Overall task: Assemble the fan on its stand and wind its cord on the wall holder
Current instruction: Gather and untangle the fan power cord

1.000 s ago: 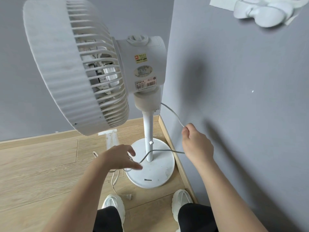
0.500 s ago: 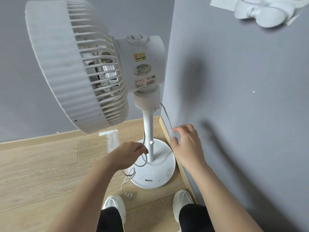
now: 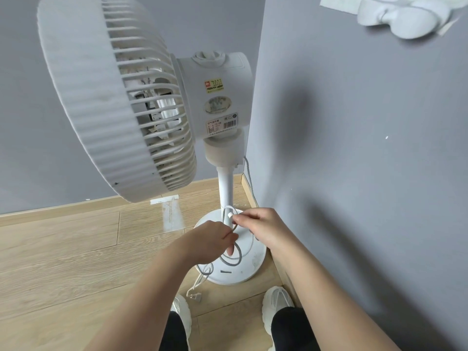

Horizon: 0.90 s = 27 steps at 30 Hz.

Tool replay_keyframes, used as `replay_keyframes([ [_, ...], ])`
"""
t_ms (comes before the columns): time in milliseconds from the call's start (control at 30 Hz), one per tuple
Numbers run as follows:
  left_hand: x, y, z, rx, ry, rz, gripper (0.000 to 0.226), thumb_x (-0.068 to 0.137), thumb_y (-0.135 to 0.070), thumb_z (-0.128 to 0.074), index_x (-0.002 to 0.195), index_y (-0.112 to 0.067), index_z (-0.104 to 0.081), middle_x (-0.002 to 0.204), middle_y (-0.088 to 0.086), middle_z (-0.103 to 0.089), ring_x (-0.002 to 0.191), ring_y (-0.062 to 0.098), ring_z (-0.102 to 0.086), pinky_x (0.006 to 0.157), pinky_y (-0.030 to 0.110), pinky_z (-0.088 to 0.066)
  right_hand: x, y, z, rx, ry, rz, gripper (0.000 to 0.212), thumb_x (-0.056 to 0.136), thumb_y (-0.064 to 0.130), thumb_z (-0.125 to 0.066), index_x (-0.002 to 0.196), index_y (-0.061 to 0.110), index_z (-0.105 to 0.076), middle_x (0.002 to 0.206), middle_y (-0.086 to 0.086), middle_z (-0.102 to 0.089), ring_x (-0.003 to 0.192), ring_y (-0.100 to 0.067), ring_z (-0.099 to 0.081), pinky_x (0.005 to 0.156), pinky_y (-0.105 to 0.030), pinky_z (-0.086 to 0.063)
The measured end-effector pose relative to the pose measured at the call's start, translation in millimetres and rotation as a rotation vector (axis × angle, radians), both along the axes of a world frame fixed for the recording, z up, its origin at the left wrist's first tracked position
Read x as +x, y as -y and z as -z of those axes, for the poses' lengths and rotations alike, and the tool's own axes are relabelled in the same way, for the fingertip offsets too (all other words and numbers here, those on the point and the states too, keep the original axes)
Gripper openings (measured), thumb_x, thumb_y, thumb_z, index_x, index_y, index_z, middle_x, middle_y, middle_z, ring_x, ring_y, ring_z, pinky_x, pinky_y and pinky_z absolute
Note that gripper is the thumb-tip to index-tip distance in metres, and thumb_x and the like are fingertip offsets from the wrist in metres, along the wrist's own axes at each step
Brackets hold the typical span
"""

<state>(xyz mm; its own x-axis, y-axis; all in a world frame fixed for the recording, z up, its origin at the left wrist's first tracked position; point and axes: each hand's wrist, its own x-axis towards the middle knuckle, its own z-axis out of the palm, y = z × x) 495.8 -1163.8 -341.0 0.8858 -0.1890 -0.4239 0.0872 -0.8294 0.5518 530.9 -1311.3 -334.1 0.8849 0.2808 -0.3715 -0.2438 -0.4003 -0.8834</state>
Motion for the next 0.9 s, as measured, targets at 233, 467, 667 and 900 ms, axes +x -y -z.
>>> replay_keyframes([
  [233,5,-10,-4,-0.187,-0.005,-0.216,0.067,0.087,-0.066,-0.035,0.056,-0.007,-0.042,0.055,0.013,-0.034,0.05,0.017,-0.03,0.059,0.037,-0.037,17,9,-4,0.778,-0.258,0.466,0.028,0.104,0.009,-0.037,0.079,0.007,-0.049,0.065,-0.008,-0.055,0.061,-0.02,-0.06,0.066,-0.033,-0.059],
  [467,5,-36,6,-0.294,0.038,-0.249,0.033,0.098,-0.035,-0.045,0.075,-0.013,-0.053,0.044,-0.01,-0.037,0.041,0.008,-0.029,0.047,0.024,-0.027,28,26,-4,0.961,-0.328,0.591,0.034,0.106,0.015,-0.031,0.076,0.012,-0.047,0.042,0.005,-0.036,0.03,-0.006,-0.028,0.032,-0.014,-0.024],
  [667,5,-59,23,-0.239,0.104,-0.283,0.043,0.094,-0.041,-0.051,0.061,-0.015,-0.042,0.053,-0.007,-0.035,0.05,0.012,-0.03,0.054,0.028,-0.029,30,35,-13,0.82,-0.112,0.632,0.034,0.106,0.014,-0.032,0.076,0.012,-0.048,0.044,0.007,-0.034,0.033,-0.006,-0.023,0.032,-0.017,-0.018],
  [900,-1,-85,41,0.026,0.098,-0.258,0.026,0.095,-0.022,-0.052,0.07,-0.022,-0.058,0.069,-0.003,-0.055,0.07,0.017,-0.05,0.061,0.026,-0.036,33,47,-16,0.672,0.094,0.753,0.033,0.106,0.015,-0.032,0.076,0.014,-0.047,0.055,0.003,-0.033,0.035,-0.005,-0.024,0.034,-0.017,-0.02],
])
